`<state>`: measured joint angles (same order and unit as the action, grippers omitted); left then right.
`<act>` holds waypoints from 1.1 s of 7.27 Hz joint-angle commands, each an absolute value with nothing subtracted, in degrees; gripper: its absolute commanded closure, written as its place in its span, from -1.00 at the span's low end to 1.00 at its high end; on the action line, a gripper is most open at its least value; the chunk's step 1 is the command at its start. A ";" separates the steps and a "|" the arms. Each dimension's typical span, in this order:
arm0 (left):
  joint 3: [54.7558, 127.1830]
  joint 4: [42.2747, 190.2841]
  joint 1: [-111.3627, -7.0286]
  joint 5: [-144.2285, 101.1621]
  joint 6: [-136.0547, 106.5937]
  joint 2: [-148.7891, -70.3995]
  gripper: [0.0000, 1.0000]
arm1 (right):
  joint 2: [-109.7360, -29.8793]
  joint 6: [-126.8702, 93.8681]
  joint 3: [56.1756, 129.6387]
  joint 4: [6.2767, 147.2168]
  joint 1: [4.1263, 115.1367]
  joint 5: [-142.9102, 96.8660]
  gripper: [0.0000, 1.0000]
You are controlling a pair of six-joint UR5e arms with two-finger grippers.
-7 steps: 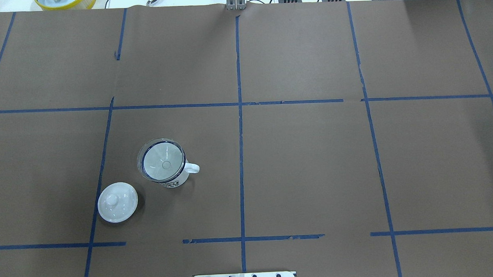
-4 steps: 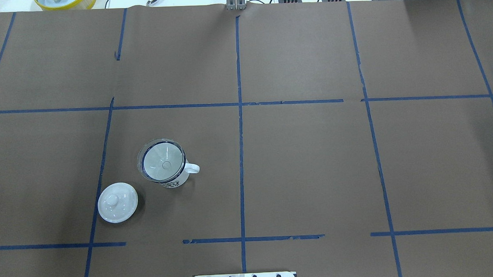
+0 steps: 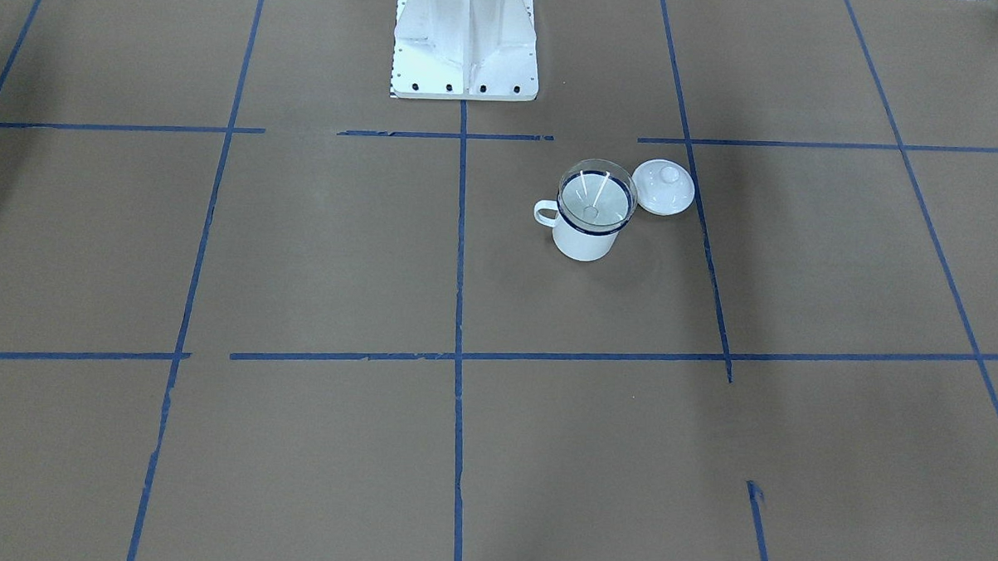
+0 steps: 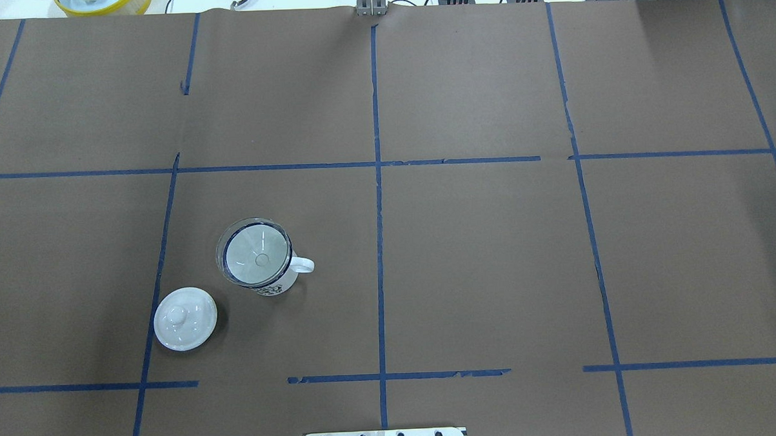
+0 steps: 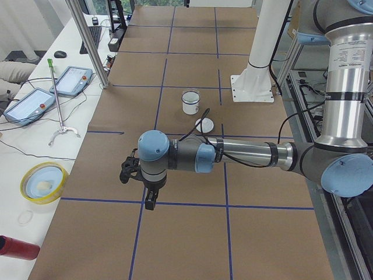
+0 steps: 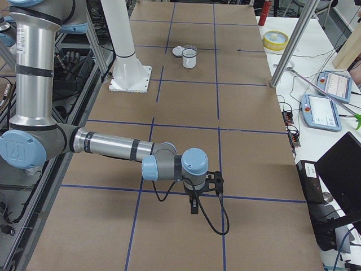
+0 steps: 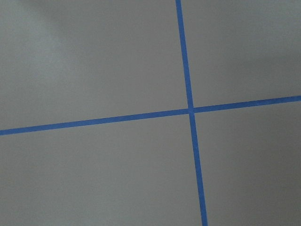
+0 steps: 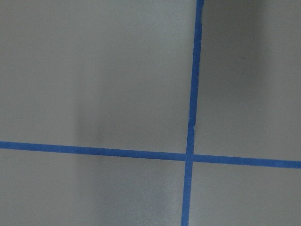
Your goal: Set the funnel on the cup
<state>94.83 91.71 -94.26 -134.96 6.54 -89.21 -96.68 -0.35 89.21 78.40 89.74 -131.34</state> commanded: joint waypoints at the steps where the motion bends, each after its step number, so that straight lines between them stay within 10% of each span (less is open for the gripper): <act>1: 94.05 92.90 -94.13 -137.99 6.42 -88.51 -1.00 | -96.68 -0.35 89.21 78.40 89.74 -131.40 -1.00; 8: 92.38 95.27 -94.22 -137.81 6.86 -88.07 -1.00 | -96.68 -0.35 89.21 78.40 89.74 -131.40 -1.00</act>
